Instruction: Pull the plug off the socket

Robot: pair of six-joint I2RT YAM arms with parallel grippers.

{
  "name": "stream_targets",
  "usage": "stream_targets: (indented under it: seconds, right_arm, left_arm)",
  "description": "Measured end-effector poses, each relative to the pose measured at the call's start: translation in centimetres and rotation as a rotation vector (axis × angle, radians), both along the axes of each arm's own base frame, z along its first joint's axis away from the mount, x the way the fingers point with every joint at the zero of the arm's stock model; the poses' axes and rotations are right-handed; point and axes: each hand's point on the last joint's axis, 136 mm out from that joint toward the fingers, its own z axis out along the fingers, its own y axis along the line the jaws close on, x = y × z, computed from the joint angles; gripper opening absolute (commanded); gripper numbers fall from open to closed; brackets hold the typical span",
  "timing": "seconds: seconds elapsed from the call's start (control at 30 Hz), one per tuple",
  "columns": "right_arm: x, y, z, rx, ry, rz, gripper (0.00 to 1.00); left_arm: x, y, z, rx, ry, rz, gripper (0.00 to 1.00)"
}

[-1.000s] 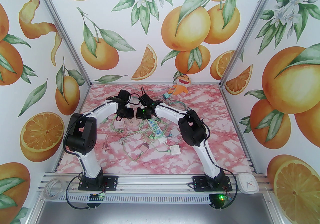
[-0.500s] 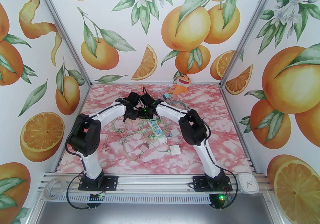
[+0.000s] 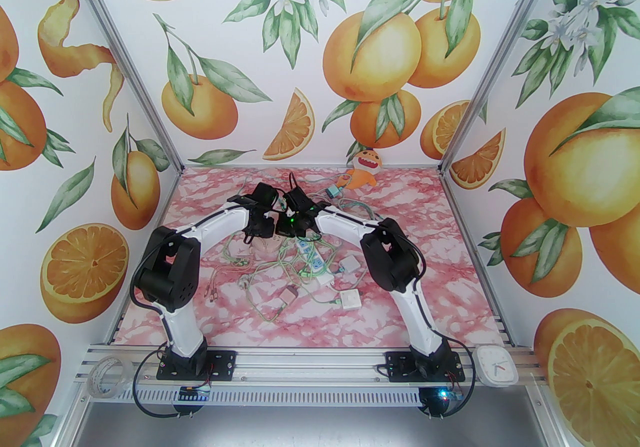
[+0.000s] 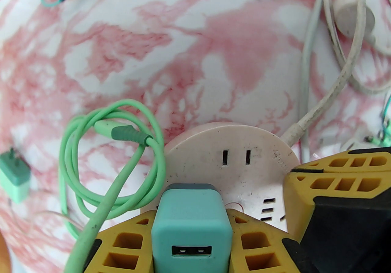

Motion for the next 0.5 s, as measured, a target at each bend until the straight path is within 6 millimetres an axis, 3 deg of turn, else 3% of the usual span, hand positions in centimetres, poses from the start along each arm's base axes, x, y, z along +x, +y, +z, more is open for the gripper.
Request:
stream_targets:
  seconds: [0.2, 0.5]
  right_arm:
    - [0.8, 0.5, 1.6, 0.096, 0.03, -0.078, 0.0]
    - [-0.9, 0.1, -1.7, 0.155, 0.157, -0.147, 0.0]
  left_arm:
    - [0.0, 0.1, 0.0, -0.022, -0.005, 0.075, 0.08]
    - [-0.4, -0.4, -1.0, -0.053, 0.017, 0.082, 0.09]
